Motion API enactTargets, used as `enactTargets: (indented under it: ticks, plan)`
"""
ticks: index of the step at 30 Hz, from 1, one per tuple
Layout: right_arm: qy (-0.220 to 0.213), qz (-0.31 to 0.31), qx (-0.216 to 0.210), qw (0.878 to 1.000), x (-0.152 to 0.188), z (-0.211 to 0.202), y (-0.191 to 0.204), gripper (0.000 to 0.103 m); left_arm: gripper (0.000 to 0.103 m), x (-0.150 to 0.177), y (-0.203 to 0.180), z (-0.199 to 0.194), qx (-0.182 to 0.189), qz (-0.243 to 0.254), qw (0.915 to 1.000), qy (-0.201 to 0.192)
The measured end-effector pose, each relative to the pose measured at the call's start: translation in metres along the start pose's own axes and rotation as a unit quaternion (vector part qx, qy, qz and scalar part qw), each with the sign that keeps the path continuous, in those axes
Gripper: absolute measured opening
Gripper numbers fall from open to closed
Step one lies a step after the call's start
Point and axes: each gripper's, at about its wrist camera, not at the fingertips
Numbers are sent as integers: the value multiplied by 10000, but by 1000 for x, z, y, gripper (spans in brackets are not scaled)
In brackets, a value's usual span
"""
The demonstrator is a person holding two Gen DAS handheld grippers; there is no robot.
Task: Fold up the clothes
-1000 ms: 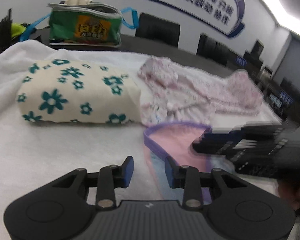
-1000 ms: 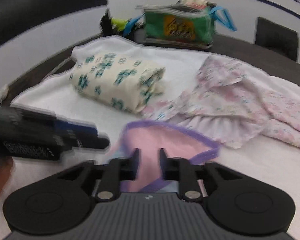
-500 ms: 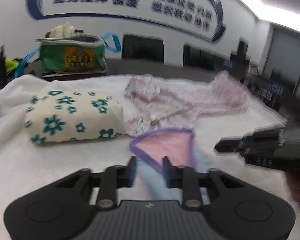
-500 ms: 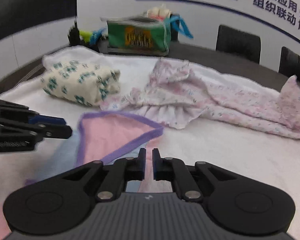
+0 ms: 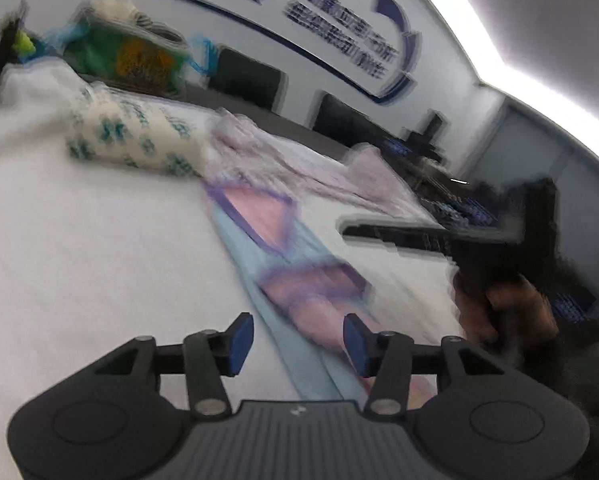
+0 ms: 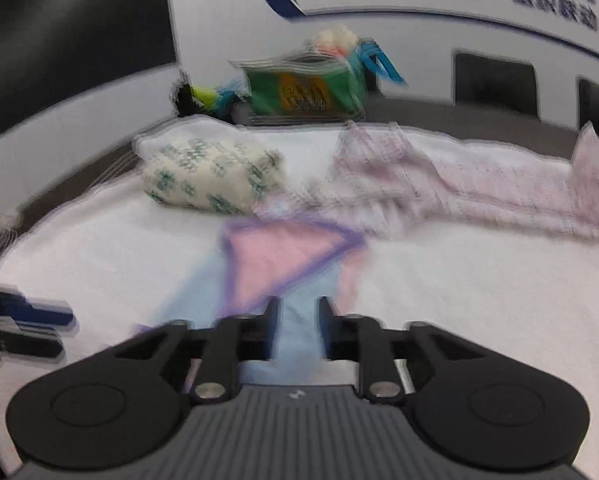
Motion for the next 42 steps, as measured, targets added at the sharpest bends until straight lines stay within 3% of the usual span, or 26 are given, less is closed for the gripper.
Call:
enactTargets:
  ticks: [5, 10, 12, 13, 14, 15, 19, 21, 23, 25, 26, 27, 29, 30, 32, 34, 38, 39, 40, 41, 42]
  plan:
    - [275, -425, -976, 9939, -9, 3, 31, 45, 45, 16, -12, -1, 245, 225, 9994, 33]
    - [743, -720, -1101, 9885, -10, 30, 49, 45, 43, 35, -27, -1, 365, 548, 9978, 127]
    - [970, -945, -1028, 9854, -6, 42, 55, 47, 31, 41, -27, 0, 283, 481, 9983, 160]
    - [1082, -1057, -991, 9835, -4, 48, 57, 45, 19, 43, -26, 1, 234, 428, 9987, 177]
    - [1281, -1195, -740, 9818, 1, 54, 58, 17, 11, 46, -25, 2, 186, 374, 9989, 195]
    - [1315, -1367, -593, 9800, 4, 54, 60, 9, 10, 48, -24, 3, 137, 321, 9992, 212]
    - [354, -1681, -784, 9820, -2, 5, 60, 5, 7, 53, -20, 1, 40, 30, 9996, 294]
    - [-267, -1748, -1132, 9777, -4, -18, 51, 5, 6, 52, -18, -1, -30, -128, 9994, 322]
    - [-288, -1639, -1065, 9803, -4, -13, 41, 5, 8, 43, -16, -3, -111, -99, 9996, 257]
    - [-62, -1422, -828, 9863, -3, 1, 30, 14, 13, 31, -14, -5, -194, -35, 9997, 174]
    - [184, -1250, -619, 9901, -2, 13, 24, 32, 16, 26, -13, -5, -236, -3, 9996, 133]
    - [430, -1076, -409, 9924, -2, 25, 18, 41, 16, 20, -12, -6, -278, 29, 9996, 92]
    - [342, -982, -193, 9944, 1, 17, 12, 43, 24, 8, -10, -8, -361, 93, 9993, 9]
    - [176, -837, -165, 9962, 1, 5, 6, 51, 27, 3, -9, -9, -403, 124, 9991, -32]
    - [-55, -464, -205, 9987, 4, -16, -6, 55, 29, -9, -7, -10, -486, 188, 9986, -115]
    - [-152, -179, -338, 9992, 11, -33, -15, 56, 29, -27, -6, 12, -540, 317, 9980, 70]
    - [155, 130, -356, 9992, 29, -28, -26, 56, 29, -48, -5, 64, -578, 473, 9960, 498]
    - [264, 269, -454, 9983, 34, -22, -28, 55, 28, -50, -5, 75, -596, 501, 9953, 568]
    - [419, 362, -550, 9970, 39, -14, -29, 54, 20, -50, -4, 82, -590, 481, 9952, 607]
    - [511, 375, -574, 9963, 42, -8, -30, 36, 2, -49, -6, 79, -614, 439, 9958, 512]
    - [546, 328, -528, 9966, 44, -6, -27, 8, 3, -48, -8, 72, -656, 396, 9964, 360]
Point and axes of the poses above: each gripper's, at about its wrist camera, not at the fingertips, and z roughly the way its jaws point, y to its left, x to its underside, and after that the axes turned 1 degree about y, right-handed
